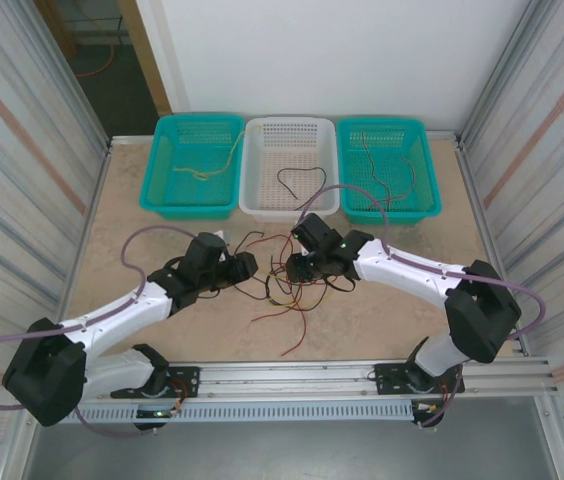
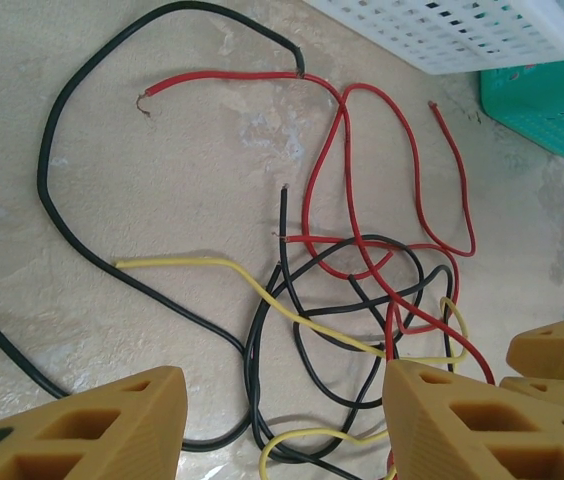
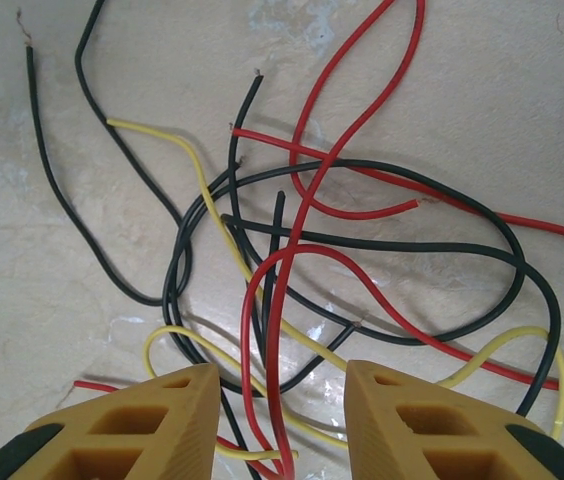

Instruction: Untangle the cables

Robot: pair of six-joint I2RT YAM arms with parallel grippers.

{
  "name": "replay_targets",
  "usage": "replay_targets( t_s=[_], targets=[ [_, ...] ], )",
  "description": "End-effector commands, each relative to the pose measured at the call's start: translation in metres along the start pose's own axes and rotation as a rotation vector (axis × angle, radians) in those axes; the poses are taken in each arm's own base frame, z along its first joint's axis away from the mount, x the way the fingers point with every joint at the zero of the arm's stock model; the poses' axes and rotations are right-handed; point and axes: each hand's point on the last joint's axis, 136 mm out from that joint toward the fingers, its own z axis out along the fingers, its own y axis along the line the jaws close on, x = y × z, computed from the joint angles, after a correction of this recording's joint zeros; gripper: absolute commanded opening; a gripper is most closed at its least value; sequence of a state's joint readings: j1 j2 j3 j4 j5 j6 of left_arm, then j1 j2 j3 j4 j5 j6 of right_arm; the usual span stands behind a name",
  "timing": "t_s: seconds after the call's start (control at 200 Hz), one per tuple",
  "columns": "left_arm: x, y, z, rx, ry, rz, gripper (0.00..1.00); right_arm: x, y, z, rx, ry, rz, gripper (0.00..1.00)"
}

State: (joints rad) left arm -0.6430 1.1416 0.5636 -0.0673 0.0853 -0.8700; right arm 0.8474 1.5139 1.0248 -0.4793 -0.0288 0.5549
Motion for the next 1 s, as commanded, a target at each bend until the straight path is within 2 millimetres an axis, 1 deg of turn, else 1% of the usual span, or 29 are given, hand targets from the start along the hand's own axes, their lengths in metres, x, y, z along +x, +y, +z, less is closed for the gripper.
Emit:
replay_targets(
  t_s=[0.0, 0.085, 0.175, 0.23, 0.301, 0.351, 0.466, 0.486, 0.656, 0.857, 0.997],
  targets=[
    [-0.014, -0.018, -0.007, 0.058, -0.053, -0.004, 0.55, 0.007, 0.002, 0.004, 0.001, 0.034, -0.029, 0.36],
    [-0.016, -0.021, -0.01, 0.073, -0.062, -0.004, 0.55, 0.007, 0.001, 0.006, 0.006, 0.039, -0.032, 0.34],
    [-0.017, -0.021, -0.013, 0.068, -0.067, 0.0, 0.56, 0.007, 0.002, 0.008, 0.002, 0.044, -0.035, 0.34],
    [-0.018, -0.021, -0.014, 0.069, -0.07, 0.001, 0.56, 0.008, 0.003, 0.009, 0.0, 0.049, -0.035, 0.32],
    [-0.018, -0.025, -0.015, 0.084, -0.069, 0.002, 0.56, 0.007, 0.004, 0.01, -0.002, 0.05, -0.034, 0.26],
    [-0.018, -0.027, -0.015, 0.096, -0.066, 0.004, 0.56, 0.007, 0.005, 0.01, -0.006, 0.05, -0.034, 0.2],
    [-0.017, -0.038, -0.014, 0.138, -0.062, 0.023, 0.56, 0.003, 0.009, 0.003, -0.017, 0.028, -0.041, 0.02],
    [-0.016, -0.042, -0.015, 0.148, -0.062, 0.033, 0.56, 0.001, 0.009, 0.0, -0.021, 0.019, -0.041, 0.0],
    [-0.012, -0.069, -0.013, 0.214, -0.055, 0.108, 0.56, -0.009, 0.02, -0.028, -0.063, -0.056, -0.07, 0.0],
    [-0.006, -0.086, 0.001, 0.248, -0.013, 0.132, 0.55, -0.019, 0.028, -0.067, -0.087, -0.158, -0.105, 0.0],
    [-0.002, -0.101, 0.006, 0.283, 0.008, 0.157, 0.54, -0.027, 0.036, -0.095, -0.122, -0.236, -0.12, 0.0]
  ],
)
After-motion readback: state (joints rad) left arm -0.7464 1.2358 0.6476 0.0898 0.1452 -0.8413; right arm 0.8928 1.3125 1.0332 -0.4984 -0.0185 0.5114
